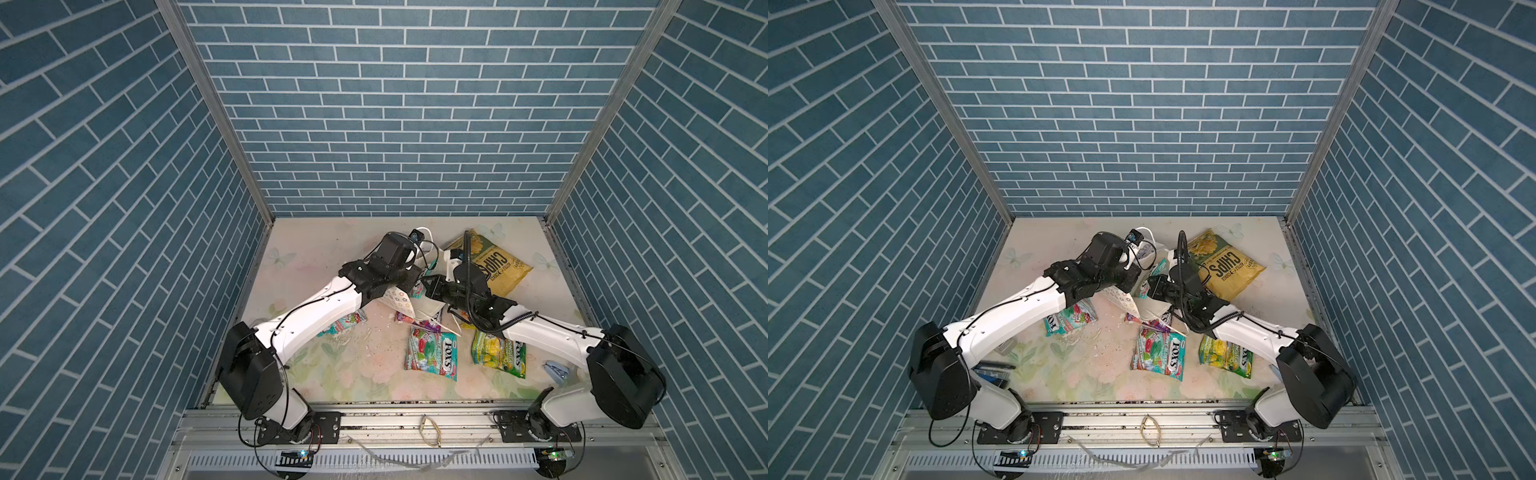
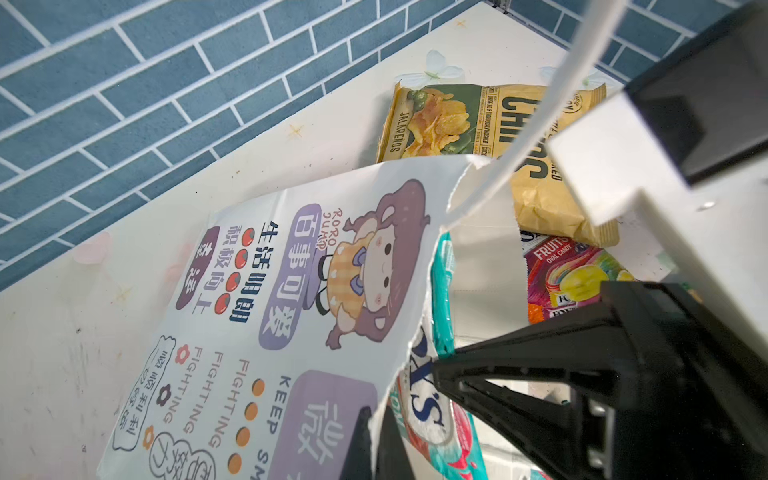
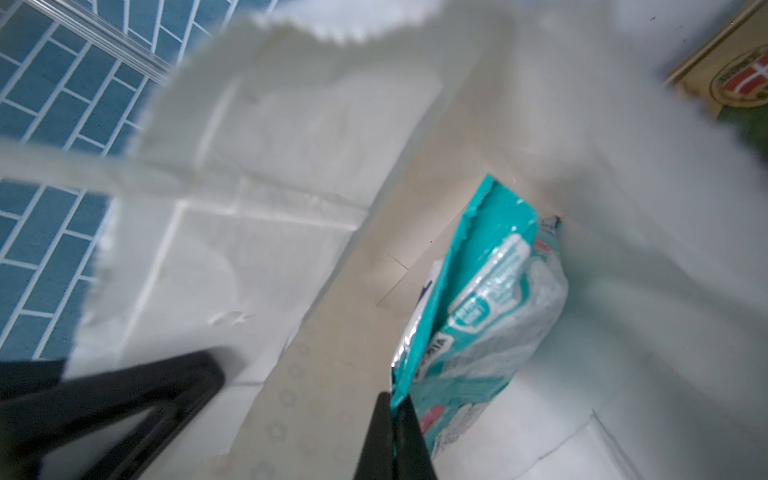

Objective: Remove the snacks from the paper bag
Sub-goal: 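Lift the teal mint pack out of the bag with the right gripper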

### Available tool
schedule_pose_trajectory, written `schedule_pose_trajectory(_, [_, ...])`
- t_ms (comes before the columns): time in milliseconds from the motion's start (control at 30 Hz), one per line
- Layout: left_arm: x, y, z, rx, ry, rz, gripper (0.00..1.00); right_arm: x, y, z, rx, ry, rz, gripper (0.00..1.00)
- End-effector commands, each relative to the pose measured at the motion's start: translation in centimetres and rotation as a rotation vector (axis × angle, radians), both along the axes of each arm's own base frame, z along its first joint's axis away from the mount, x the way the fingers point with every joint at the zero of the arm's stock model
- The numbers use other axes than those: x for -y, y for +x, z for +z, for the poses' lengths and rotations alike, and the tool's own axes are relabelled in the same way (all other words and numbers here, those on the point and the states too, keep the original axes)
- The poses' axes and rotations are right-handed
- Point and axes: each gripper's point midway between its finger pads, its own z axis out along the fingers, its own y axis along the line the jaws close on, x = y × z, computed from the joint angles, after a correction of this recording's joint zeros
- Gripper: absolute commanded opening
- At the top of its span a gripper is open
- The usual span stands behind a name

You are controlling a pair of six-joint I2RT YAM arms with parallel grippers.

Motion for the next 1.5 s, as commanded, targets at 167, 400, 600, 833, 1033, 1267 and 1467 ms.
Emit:
schedule_pose_trajectory(167, [-0.4, -1.2, 0.3, -0.014, 0.003, -0.05, 0.0, 1.7, -1.8, 5.8, 0.19, 0.025, 0.045, 0.0])
schedule_pose_trajectory(400, [-0.8, -1.2, 0.7, -0.004, 0.01, -0.051, 0.0, 2.3, -4.1, 8.2, 0.242, 0.08, 0.105, 0.0])
schedule_pose_trajectory(600, [-1.6, -1.1, 0.9, 0.005, 0.024, -0.046, 0.0, 3.8, -6.9, 12.4, 0.367, 0.118, 0.163, 0.0])
schedule_pose_trajectory(833, [-2.6, -1.3, 0.4, 0.026, 0.009, -0.05, 0.0, 5.8, -11.7, 16.9, 0.539, 0.16, 0.275, 0.0])
schedule_pose_trajectory(1033, [-3.1, -2.1, 0.2, 0.048, -0.004, -0.106, 0.0, 9.3, -13.5, 18.6, 0.62, 0.111, 0.208, 0.0])
schedule_pose_trajectory(1267, [-3.0, -3.7, 0.3, 0.039, -0.052, -0.199, 0.0, 11.5, -13.7, 19.5, 0.66, 0.062, 0.128, 0.0])
schedule_pose_trajectory(1467, [-3.4, -5.0, 0.5, 0.048, -0.069, -0.247, 0.0, 13.0, -11.5, 18.2, 0.609, -0.028, -0.004, 0.0])
